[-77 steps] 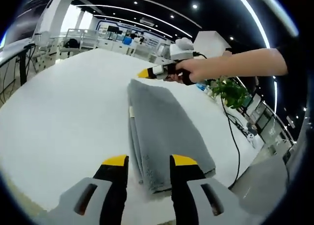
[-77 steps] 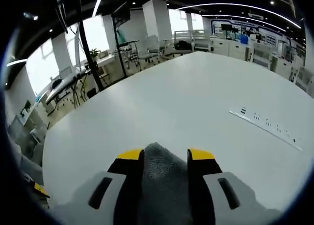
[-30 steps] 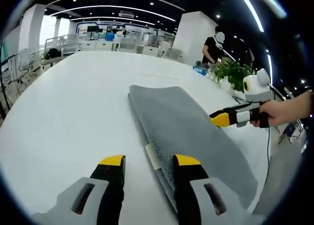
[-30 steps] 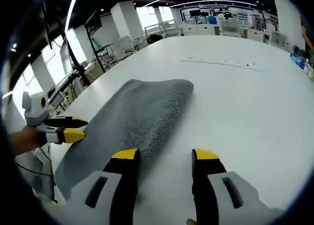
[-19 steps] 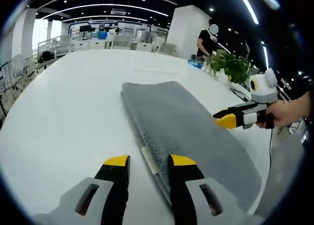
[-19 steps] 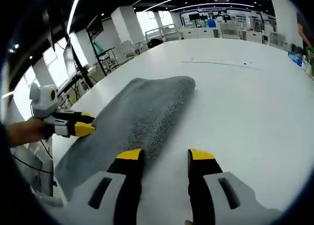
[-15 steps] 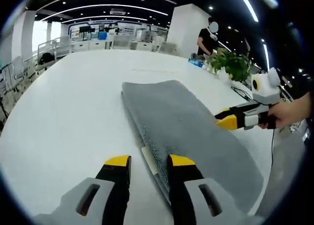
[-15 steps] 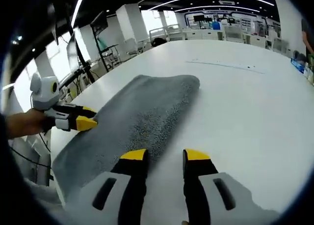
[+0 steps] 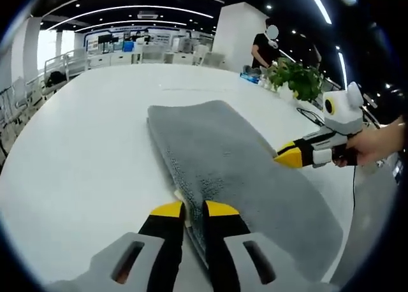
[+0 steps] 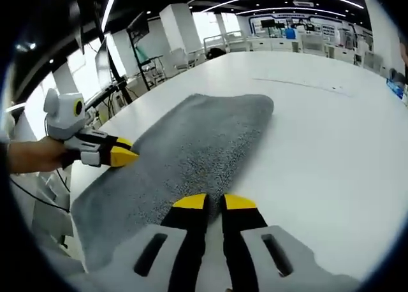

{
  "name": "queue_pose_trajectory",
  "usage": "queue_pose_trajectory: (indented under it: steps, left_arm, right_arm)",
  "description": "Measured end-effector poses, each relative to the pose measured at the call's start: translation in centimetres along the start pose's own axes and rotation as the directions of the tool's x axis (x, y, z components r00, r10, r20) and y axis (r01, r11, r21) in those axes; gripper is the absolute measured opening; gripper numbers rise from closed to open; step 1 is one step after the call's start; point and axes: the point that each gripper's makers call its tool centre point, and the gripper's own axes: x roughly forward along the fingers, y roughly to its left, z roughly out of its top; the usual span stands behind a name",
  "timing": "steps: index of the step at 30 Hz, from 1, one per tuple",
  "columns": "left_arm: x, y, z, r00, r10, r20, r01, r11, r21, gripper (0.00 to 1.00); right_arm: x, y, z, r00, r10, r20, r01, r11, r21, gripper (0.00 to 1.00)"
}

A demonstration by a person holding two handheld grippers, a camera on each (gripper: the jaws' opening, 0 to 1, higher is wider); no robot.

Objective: Fold the towel on the table until its edges align and the towel forms a compact rectangular stack.

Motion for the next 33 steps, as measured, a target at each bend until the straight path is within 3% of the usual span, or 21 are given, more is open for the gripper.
queue_pose_trajectory:
  steps: [9,21,29,33]
  left_arm:
    - [1.6,-3.1,0.8,1.000,-0.023,-0.016,0.024,0.998,0.050,0.09]
    - [5.5,-11.7,2.3,0.988,-0.140,-0.061,0.148,0.974,0.169,0.09]
    - [8.0,-16.8,3.3,0.980,-0.184,-0.078,0.197,0.957,0.215,0.09]
    - [8.6,-19.3,3.5,0.980,-0.189,-0.058,0.198,0.947,0.255,0.09]
  right_arm:
    - [-2.4,-2.9,-1.0,0.999,-0.035,-0.017,0.035,0.999,0.001,0.06]
    - [-8.2,-9.2,-3.9,0.991,-0.129,-0.040,0.129,0.991,-0.021,0.05]
    - [-12.0,-13.1,-5.9,0.981,-0.188,-0.042,0.188,0.982,-0.020,0.05]
    - [-13.4,-14.7,-6.5,0.977,-0.209,-0.035,0.210,0.978,0.009,0.04]
